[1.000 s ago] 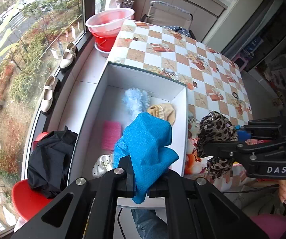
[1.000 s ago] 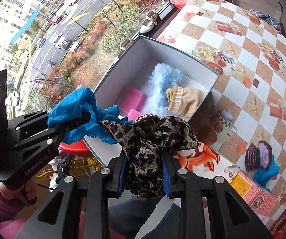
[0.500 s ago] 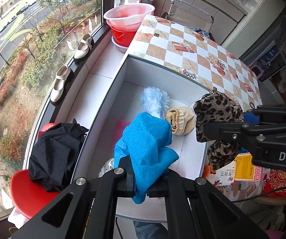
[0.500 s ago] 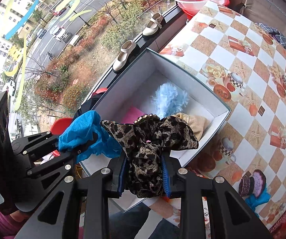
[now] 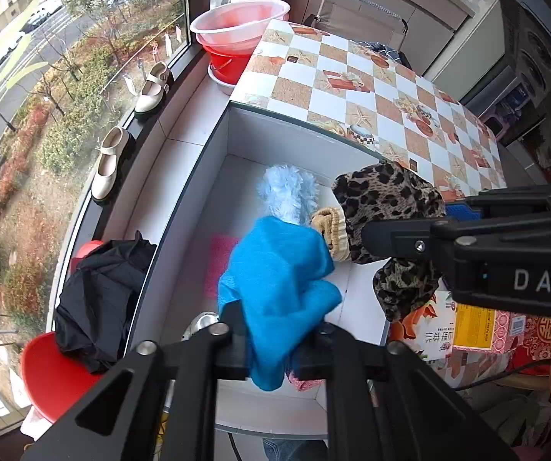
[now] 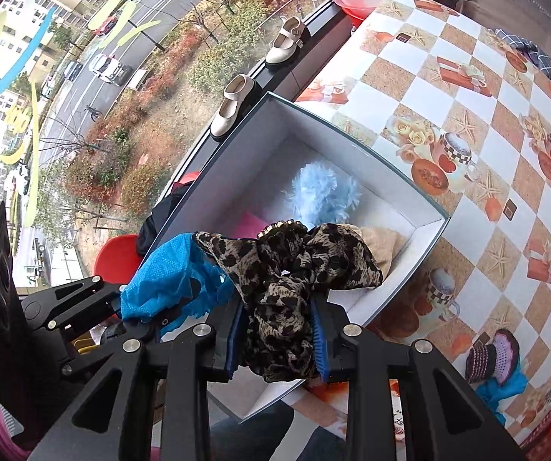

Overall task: Organize soft objects
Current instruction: 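Open both tools to drop the cloth and scrunchie into the box, then move both tools back over the remaining items on the table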

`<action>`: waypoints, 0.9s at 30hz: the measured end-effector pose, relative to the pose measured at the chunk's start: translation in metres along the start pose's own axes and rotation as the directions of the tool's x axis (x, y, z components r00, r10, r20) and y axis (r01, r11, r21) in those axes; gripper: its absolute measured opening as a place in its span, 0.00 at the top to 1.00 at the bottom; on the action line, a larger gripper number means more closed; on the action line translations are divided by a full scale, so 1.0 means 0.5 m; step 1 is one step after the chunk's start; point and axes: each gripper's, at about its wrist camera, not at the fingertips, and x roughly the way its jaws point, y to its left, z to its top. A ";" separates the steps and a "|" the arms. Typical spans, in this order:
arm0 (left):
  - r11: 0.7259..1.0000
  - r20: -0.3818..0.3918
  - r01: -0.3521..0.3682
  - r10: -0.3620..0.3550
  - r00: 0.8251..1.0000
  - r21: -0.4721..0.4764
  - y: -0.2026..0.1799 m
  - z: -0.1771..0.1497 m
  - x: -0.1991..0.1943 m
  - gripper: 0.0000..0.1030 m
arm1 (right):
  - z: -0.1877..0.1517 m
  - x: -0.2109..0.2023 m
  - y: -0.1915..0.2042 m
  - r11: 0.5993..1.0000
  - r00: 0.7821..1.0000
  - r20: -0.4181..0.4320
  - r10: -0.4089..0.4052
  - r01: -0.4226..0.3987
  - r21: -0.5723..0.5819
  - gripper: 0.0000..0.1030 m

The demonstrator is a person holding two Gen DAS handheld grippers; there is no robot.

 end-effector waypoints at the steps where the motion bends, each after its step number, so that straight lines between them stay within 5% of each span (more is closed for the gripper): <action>1: 1.000 0.007 -0.017 0.017 1.000 0.007 -0.003 0.000 -0.001 0.41 | 0.003 0.002 -0.002 1.000 1.000 -0.003 0.002 -0.002 0.007 0.67; 2: 0.999 0.024 -0.030 0.030 0.999 0.011 -0.006 0.000 -0.005 0.22 | 0.004 0.002 -0.004 1.000 1.000 -0.002 -0.003 0.003 0.010 0.62; 5: 0.999 0.043 -0.028 0.027 0.999 0.022 -0.012 0.002 -0.011 0.19 | 0.005 -0.003 -0.004 1.000 1.000 0.011 -0.022 0.022 0.007 0.38; 7: 1.000 0.017 -0.024 0.023 1.000 0.017 -0.014 0.005 -0.004 0.16 | 0.006 -0.008 -0.009 0.999 0.999 0.019 -0.040 0.040 0.021 0.10; 9: 0.999 0.007 -0.034 0.034 0.999 0.005 -0.015 0.006 0.001 0.16 | 0.007 -0.014 -0.020 0.997 0.997 0.025 -0.068 0.067 0.048 0.01; 27: 0.999 -0.024 -0.041 0.040 0.999 -0.007 -0.043 0.021 -0.010 0.15 | -0.017 -0.074 -0.080 0.987 0.995 0.061 -0.076 0.067 0.145 0.01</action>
